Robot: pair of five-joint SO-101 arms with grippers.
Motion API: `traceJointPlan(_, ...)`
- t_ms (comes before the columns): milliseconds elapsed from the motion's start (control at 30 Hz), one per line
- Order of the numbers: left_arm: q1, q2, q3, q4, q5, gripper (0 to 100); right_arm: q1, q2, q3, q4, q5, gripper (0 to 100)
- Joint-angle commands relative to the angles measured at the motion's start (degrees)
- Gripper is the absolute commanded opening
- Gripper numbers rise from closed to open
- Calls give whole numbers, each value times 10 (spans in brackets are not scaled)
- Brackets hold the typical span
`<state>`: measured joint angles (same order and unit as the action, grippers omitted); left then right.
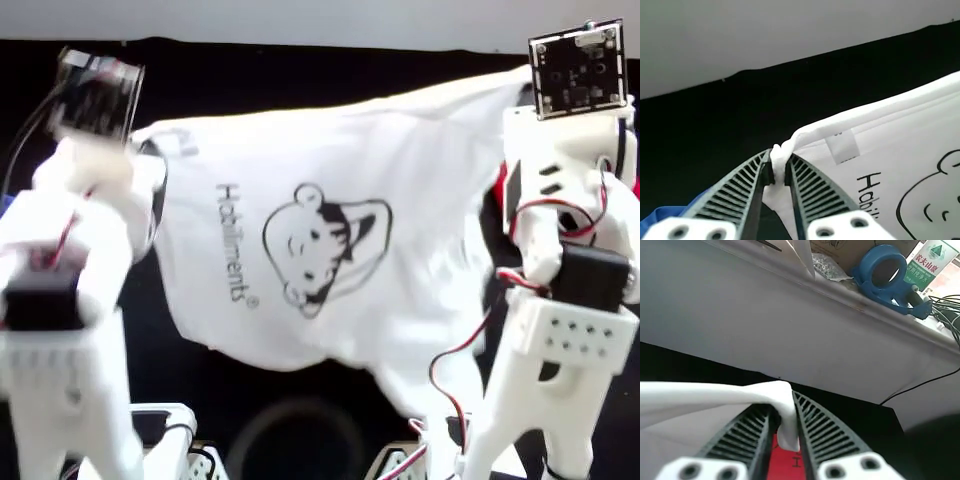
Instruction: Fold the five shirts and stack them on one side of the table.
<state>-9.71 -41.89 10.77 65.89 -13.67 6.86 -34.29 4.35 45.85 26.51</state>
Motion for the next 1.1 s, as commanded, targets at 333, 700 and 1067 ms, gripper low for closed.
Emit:
traceJointPlan(333,31,413,-422,122,-4,8,-2,234,-145,-45,2,6)
traceJointPlan(700,37,604,-458,129,-4,8,-35,366,-143,75,2,6)
traceJointPlan(1067,40,644,-458,200,-5,8,-39,406,-142,165,1,6)
